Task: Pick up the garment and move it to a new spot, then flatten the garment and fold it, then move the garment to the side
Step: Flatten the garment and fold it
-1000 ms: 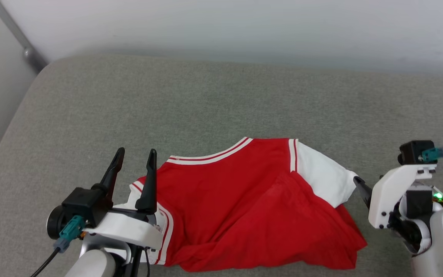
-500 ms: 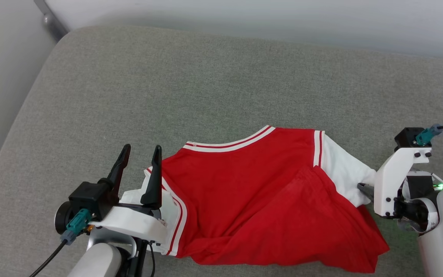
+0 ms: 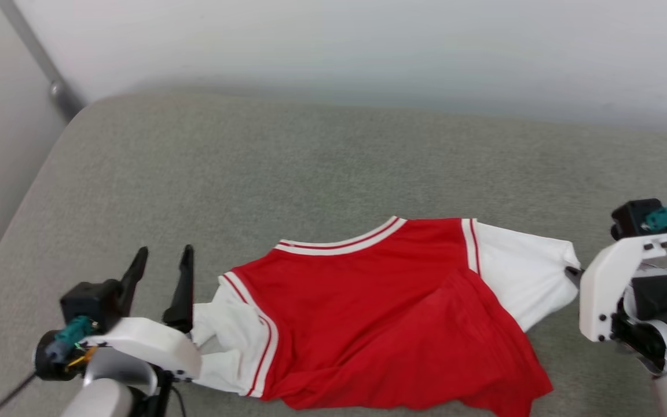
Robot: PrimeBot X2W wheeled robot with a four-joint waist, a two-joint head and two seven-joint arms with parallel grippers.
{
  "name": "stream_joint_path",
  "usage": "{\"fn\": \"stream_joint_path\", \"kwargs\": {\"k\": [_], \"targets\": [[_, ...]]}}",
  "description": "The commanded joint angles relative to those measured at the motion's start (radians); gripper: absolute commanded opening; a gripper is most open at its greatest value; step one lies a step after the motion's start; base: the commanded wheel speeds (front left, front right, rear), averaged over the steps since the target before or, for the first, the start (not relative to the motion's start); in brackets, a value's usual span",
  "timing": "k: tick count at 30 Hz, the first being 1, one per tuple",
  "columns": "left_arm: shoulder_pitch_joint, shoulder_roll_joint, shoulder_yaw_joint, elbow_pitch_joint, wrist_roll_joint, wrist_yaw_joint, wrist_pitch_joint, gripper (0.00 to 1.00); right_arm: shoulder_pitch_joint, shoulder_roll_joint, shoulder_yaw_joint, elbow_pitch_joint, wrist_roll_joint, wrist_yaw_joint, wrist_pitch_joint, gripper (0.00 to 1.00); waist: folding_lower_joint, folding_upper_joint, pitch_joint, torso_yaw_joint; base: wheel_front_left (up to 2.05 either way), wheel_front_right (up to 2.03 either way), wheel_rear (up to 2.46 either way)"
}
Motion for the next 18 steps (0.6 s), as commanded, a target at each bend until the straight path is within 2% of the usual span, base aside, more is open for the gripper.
{"fn": "stream_joint_path", "kwargs": {"k": [1, 5, 10, 18], "targets": [[0.011, 0.025, 0.016, 0.001, -0.022, -0.001, 0.033, 1.00, 0.039, -0.020, -0.014, -0.037, -0.005, -0.001, -0.020, 0.00, -0.0001, -0.0001, -0.040, -0.038, 0.00, 0.00, 0.00], [0.018, 0.062, 0.029, -0.012, -0.096, -0.034, 0.145, 1.00, 0.115, -0.022, -0.059, -0.115, -0.022, -0.001, -0.005, 0.00, -0.0001, -0.0001, -0.054, -0.077, 0.00, 0.00, 0.00], [-0.005, 0.128, -0.005, -0.001, -0.160, -0.067, 0.365, 1.00, 0.180, 0.002, -0.098, -0.208, -0.043, -0.001, 0.041, 0.00, -0.0001, -0.0001, -0.024, -0.128, 0.00, 0.00, 0.00], [-0.087, 0.173, -0.079, 0.102, -0.217, -0.144, 0.606, 1.00, 0.194, 0.051, -0.104, -0.277, -0.048, -0.001, 0.074, 0.00, -0.0001, -0.0001, 0.065, -0.193, 0.00, 0.00, 0.00]]}}
